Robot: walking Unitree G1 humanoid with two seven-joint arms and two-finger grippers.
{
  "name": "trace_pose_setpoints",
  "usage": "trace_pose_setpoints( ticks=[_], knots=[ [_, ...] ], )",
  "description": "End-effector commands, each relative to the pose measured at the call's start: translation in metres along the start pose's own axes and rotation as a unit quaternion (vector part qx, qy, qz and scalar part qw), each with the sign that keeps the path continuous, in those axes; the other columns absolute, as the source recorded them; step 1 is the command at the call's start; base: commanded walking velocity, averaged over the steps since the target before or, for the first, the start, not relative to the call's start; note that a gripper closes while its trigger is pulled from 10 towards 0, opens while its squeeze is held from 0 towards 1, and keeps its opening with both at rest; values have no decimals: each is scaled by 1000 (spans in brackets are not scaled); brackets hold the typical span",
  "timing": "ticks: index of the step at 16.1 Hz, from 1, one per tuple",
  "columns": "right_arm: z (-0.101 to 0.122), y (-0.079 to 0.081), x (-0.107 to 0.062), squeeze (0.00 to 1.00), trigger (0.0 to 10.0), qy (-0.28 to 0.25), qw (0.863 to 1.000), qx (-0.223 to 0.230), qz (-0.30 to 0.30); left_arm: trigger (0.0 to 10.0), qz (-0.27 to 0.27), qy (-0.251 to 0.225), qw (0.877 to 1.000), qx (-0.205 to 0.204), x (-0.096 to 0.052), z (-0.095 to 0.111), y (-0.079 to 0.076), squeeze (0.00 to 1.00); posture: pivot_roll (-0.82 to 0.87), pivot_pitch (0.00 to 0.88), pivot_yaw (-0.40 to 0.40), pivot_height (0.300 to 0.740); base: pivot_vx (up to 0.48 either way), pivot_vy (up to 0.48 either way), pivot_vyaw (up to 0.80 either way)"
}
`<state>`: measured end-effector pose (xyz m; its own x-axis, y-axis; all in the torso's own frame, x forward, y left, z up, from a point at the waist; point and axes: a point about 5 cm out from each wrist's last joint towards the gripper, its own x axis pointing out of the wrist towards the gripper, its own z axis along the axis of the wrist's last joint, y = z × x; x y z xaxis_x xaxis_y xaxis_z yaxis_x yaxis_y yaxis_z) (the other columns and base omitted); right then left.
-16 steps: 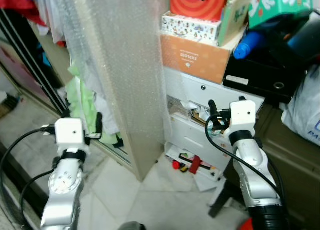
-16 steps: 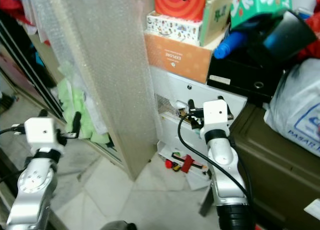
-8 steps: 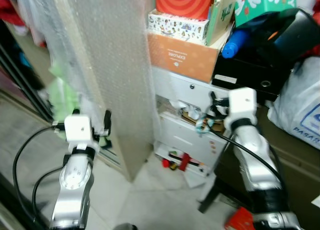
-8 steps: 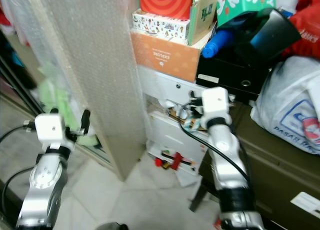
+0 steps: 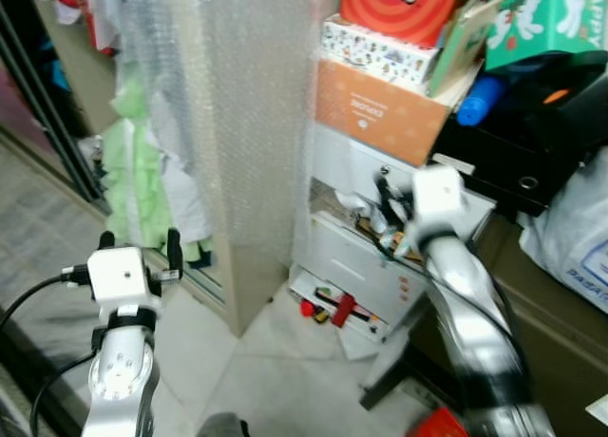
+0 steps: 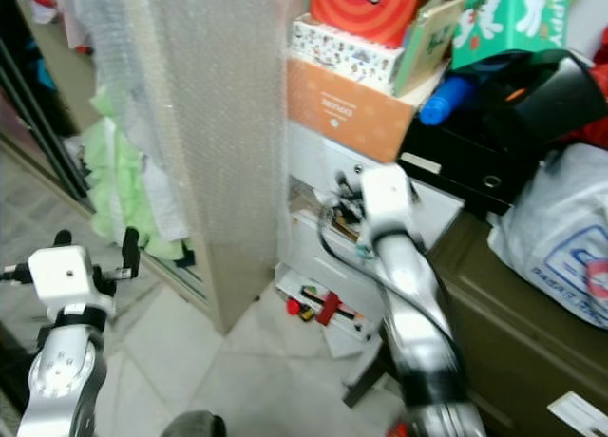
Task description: Clean up the room
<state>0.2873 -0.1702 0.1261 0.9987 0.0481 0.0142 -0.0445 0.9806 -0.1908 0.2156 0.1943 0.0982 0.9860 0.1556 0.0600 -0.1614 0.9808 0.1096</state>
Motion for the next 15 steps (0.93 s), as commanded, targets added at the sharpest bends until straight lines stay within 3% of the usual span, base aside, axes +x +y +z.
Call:
trace_pose_setpoints(
  ticks=[1,2,3,5,8,15],
  knots=[
    [-4,-16,-16,0,10000,15,1000,8,-15,10000,-25,-3,1000,4,-5,4,-3,0,40,0,-30,740,0,0,0],
    [-6,-17,-21,0,10000,19,1000,8,-16,10000,-27,0,1000,3,-7,3,-2,0,32,0,-23,740,0,0,0],
    [-15,-24,-49,0,10000,33,999,6,-12,10000,-40,18,999,10,-14,-3,1,0,6,0,2,740,0,0,0],
    [-21,-27,-64,0,10000,51,998,10,-22,10000,-53,23,998,12,-10,-4,2,0,-19,0,29,740,0,0,0],
    [-13,-19,-61,0,10000,41,998,22,-34,10000,-77,10,997,6,4,3,-6,0,-36,0,59,740,0,0,0],
    [-6,-9,-43,0,10000,37,999,22,-31,10000,-76,15,997,4,2,3,-4,0,2,0,33,740,0,0,0]
  ],
)
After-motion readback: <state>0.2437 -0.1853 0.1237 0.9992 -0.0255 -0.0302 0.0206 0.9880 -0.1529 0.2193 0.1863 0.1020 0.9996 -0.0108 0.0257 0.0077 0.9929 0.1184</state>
